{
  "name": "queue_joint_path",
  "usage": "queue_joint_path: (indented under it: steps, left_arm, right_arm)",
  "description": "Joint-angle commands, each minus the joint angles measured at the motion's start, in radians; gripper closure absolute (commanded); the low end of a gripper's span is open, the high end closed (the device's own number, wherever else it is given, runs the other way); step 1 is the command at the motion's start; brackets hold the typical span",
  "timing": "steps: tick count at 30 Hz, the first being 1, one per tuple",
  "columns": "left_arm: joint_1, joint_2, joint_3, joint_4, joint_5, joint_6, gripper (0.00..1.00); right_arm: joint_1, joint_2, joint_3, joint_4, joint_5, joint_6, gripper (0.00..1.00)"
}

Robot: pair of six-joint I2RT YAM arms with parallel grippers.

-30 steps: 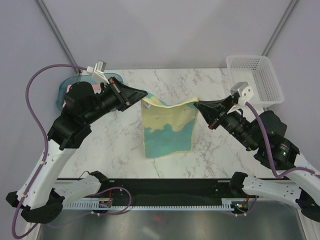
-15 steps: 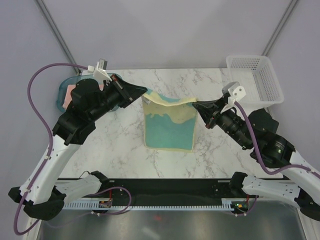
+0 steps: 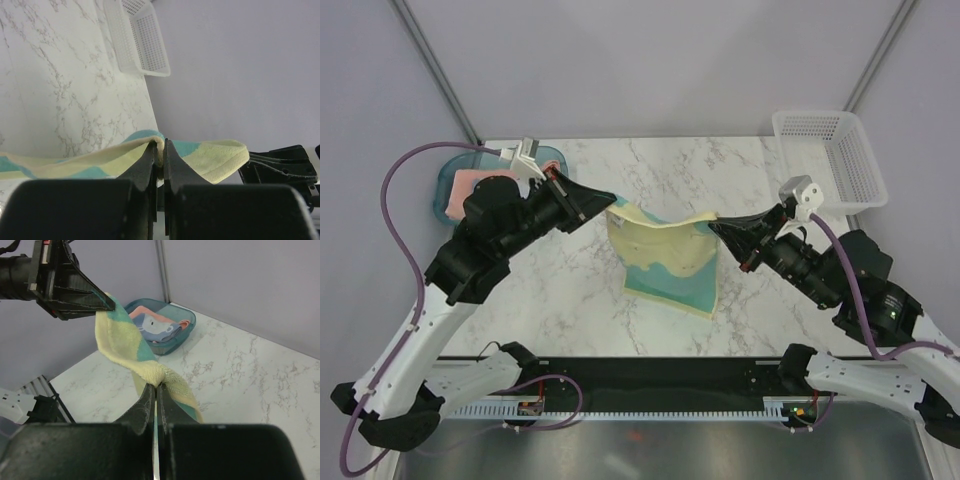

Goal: Fold and stack the towels
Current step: Flatten out the crumpled towel, then fold the towel

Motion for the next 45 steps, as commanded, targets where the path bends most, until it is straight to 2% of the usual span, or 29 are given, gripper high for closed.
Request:
queue_joint_path:
  steps: [1, 4, 7, 8, 9, 11, 15, 23, 25, 31, 33, 38, 41, 45]
  left_arm:
    - [-0.003, 0.073, 0.071, 0.025, -0.079, 0.024, 0.98]
    - [-0.002, 0.16, 0.165, -0.004, -0.147, 0.086, 0.98]
    - [0.046, 0.275, 0.225, -0.023, -0.196, 0.106, 0.98]
    - [0.067, 0.318, 0.231, -0.019, -0.193, 0.103, 0.98]
    - [0.092, 0.341, 0.234, -0.01, -0.164, 0.098, 0.98]
    - [0.162, 0.404, 0.228, 0.063, -0.106, 0.101, 0.98]
    - [0.256, 0.54, 0.219, 0.229, 0.014, 0.106, 0.98]
    - [0.386, 0.907, 0.277, 0.514, 0.239, 0.1, 0.98]
    - [0.412, 1.014, 0.34, 0.546, 0.279, 0.101, 0.98]
    - [0.459, 1.162, 0.449, 0.608, 0.368, 0.109, 0.98]
    - [0.469, 1.196, 0.476, 0.599, 0.414, 0.103, 0.98]
    - [0.471, 1.205, 0.527, 0.403, 0.434, 0.159, 0.98]
    - [0.471, 1.184, 0.506, 0.325, 0.431, 0.187, 0.98]
    - [0.471, 1.129, 0.403, 0.267, 0.427, 0.213, 0.98]
  right_arm:
    - [-0.001, 0.084, 0.087, 0.048, 0.105, -0.044, 1.0]
    - [-0.004, 0.185, 0.123, 0.061, 0.234, -0.131, 1.0]
    - [-0.096, 0.282, 0.127, 0.102, 0.231, -0.173, 1.0]
    - [-0.154, 0.332, 0.131, 0.111, 0.119, -0.162, 1.0]
    - [-0.298, 0.36, 0.134, 0.122, 0.049, -0.159, 1.0]
    - [-0.458, 0.457, 0.141, 0.176, -0.105, -0.11, 1.0]
    - [-0.589, 0.638, 0.198, 0.22, -0.284, -0.118, 1.0]
    - [-0.699, 0.972, 0.317, 0.349, -0.465, -0.15, 1.0]
    - [-0.719, 1.043, 0.393, 0.351, -0.496, -0.191, 1.0]
    - [-0.742, 1.279, 0.544, 0.351, -0.563, -0.274, 1.0]
    - [-0.744, 1.305, 0.562, 0.348, -0.565, -0.302, 1.0]
    - [-0.747, 1.277, 0.507, 0.319, -0.568, -0.375, 1.0]
    - [-0.748, 1.232, 0.465, 0.277, -0.589, -0.397, 1.0]
    - [-0.748, 1.151, 0.392, 0.233, -0.583, -0.429, 1.0]
